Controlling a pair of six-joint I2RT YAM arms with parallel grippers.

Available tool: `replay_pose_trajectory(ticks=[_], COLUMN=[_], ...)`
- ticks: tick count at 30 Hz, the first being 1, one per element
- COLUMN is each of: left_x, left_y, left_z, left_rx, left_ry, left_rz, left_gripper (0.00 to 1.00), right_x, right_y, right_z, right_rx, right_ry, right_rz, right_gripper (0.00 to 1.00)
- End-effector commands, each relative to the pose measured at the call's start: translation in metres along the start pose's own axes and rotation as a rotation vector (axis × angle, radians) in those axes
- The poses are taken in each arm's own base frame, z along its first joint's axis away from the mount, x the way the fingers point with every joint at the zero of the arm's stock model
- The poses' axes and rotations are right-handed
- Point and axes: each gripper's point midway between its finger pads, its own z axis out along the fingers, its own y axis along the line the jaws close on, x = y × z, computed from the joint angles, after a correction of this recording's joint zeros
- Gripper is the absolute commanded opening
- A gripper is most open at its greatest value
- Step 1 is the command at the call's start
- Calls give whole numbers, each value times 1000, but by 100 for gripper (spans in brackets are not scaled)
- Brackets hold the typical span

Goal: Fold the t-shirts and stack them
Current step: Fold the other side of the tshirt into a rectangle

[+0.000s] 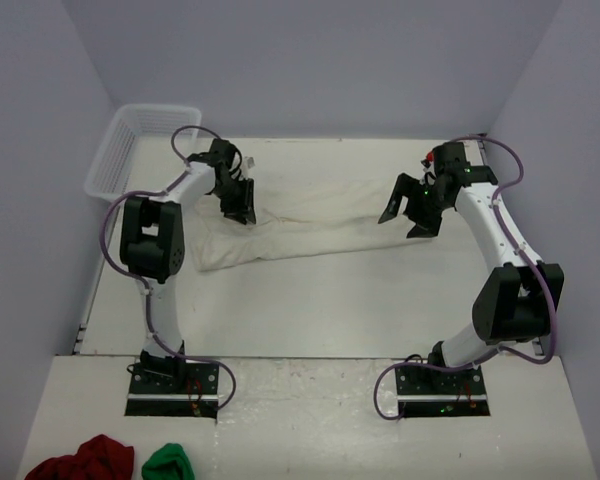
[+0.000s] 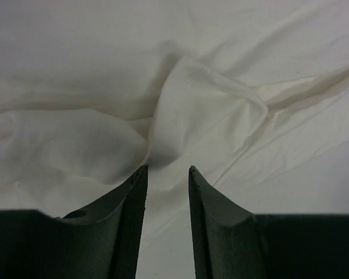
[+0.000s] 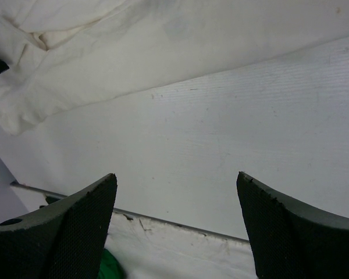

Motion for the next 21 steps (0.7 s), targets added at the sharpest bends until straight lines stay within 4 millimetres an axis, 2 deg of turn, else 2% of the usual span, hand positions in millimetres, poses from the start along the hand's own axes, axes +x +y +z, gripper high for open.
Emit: replay_pose_trajectory(ticks=[1,6,12,15,21], left_x=[-16,-26,-43,-47,-43], left_y=[-11,-12,-19,-19,-12], left_z=[2,3,-22,-19,4], left_rx=[49,48,12,16,11], left_ry=[-18,-28,-135,-132,-76], left_rz=[41,45,75,76,61], left_gripper=[36,36,36,37,37], right_x=[-1,1,2,0,-2], right_y=[4,3,3,5,4], right_z=[-11,-10,-7,-8,-12], right_rx=[-21,-18,-25,-28,-18], right_ry=[-34,-30,-21,-27,-33], right_rz=[-23,-20,-19,-19,-21], right_gripper=[85,85,85,84,85])
